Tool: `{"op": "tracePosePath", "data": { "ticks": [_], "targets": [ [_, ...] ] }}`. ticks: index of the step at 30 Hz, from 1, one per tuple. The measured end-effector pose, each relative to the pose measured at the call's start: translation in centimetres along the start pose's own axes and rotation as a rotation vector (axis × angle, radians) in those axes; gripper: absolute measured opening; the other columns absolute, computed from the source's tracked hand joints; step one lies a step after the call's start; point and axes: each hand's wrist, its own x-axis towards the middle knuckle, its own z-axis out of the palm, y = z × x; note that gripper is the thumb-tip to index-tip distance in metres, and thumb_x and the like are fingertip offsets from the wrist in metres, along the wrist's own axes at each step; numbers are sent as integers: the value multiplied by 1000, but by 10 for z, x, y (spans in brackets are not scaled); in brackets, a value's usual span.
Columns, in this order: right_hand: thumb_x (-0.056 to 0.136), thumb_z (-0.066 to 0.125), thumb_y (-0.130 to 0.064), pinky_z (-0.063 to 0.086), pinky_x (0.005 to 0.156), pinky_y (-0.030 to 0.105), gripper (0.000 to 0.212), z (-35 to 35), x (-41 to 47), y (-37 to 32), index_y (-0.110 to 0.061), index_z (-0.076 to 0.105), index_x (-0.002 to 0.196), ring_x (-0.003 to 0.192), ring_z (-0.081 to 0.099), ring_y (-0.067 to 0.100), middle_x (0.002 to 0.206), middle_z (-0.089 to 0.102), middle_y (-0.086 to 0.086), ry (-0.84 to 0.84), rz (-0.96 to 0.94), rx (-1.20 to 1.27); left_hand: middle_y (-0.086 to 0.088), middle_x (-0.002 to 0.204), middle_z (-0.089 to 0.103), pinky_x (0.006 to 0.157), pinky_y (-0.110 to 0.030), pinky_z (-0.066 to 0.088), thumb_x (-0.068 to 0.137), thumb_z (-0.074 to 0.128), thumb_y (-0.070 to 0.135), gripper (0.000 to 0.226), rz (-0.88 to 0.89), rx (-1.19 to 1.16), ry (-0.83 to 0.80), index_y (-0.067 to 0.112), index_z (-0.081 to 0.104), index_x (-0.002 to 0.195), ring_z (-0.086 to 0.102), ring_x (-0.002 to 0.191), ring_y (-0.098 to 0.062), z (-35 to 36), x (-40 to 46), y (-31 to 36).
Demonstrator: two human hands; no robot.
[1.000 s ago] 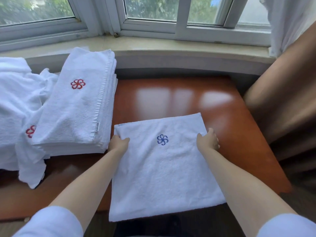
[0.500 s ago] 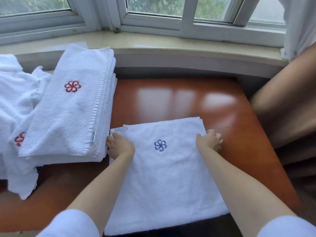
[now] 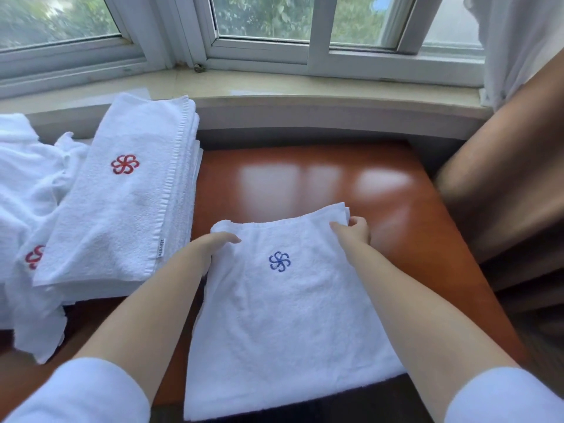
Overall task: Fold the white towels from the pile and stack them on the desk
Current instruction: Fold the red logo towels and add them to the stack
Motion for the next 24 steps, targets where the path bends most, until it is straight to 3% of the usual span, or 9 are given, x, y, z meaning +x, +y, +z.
{"op": "tracePosePath", "data": {
  "ticks": [3, 7, 9, 11, 13, 16, 19, 21, 24],
  "targets": [
    [90, 52, -22, 39, 62, 25, 9, -7, -13, -15, -25, 50, 99, 70, 53, 17, 77, 52, -14, 140, -113, 49, -11, 127, 60, 105, -38, 42, 84, 64, 29, 43, 46, -25, -56, 6, 56, 120, 58, 115, -27, 0, -22, 4],
    [99, 37, -28, 37, 71, 27, 14, -29, -26, -38, -27, 49, 105, 82, 53, 25, 86, 55, -6, 248, -190, -15, -18, 124, 61, 102, -44, 45, 81, 62, 11, 46, 251, -221, -166, 2, 56, 126, 60, 113, -32, -3, -53, 5],
    [100, 33, -29, 36, 73, 28, 20, -40, -34, -48, -25, 49, 111, 86, 52, 27, 93, 55, -2, 291, -228, -26, -17, 111, 64, 87, -38, 51, 84, 61, 4, 24, 405, -306, -59, 3, 62, 109, 63, 97, -30, -1, -69, 8],
    [100, 31, -26, 36, 76, 30, 21, -50, -45, -62, -24, 48, 112, 91, 51, 29, 101, 57, 2, 351, -269, -10, -10, 92, 60, 77, -35, 50, 90, 59, 8, 4, 531, -317, 196, 10, 57, 88, 59, 84, -25, -1, -87, 18],
    [99, 33, -24, 36, 82, 31, 22, -60, -57, -81, -23, 50, 112, 100, 51, 33, 112, 57, 7, 427, -329, 30, -5, 83, 58, 72, -34, 50, 89, 63, 19, 8, 664, -346, 339, 14, 57, 87, 56, 79, -23, -5, -105, 30],
    [96, 40, -19, 39, 89, 34, 24, -80, -75, -112, -19, 56, 114, 101, 53, 37, 114, 54, 16, 582, -459, 102, 5, 69, 51, 58, -26, 44, 81, 72, 20, 20, 887, -454, 403, 20, 53, 75, 48, 64, -14, -19, -133, 44],
    [91, 41, -8, 35, 82, 35, 30, -101, -93, -132, -10, 60, 114, 98, 53, 39, 105, 56, 24, 732, -595, 228, 8, 64, 48, 56, -20, 41, 76, 74, 13, 34, 1062, -564, 492, 24, 43, 69, 43, 57, -7, -33, -161, 54],
    [89, 38, -4, 33, 80, 32, 29, -112, -105, -133, -2, 59, 108, 100, 51, 39, 97, 55, 21, 738, -637, 354, 11, 55, 39, 54, -21, 34, 73, 66, -1, 41, 1144, -639, 580, 21, 33, 63, 35, 54, -6, -39, -175, 51],
    [82, 33, -2, 34, 84, 36, 30, -121, -122, -109, 7, 57, 97, 99, 51, 39, 98, 60, 25, 708, -649, 410, 13, 56, 51, 60, -26, 39, 72, 63, -8, 47, 1184, -578, 646, 20, 28, 60, 52, 63, -9, -36, -177, 7]
  ]
}}
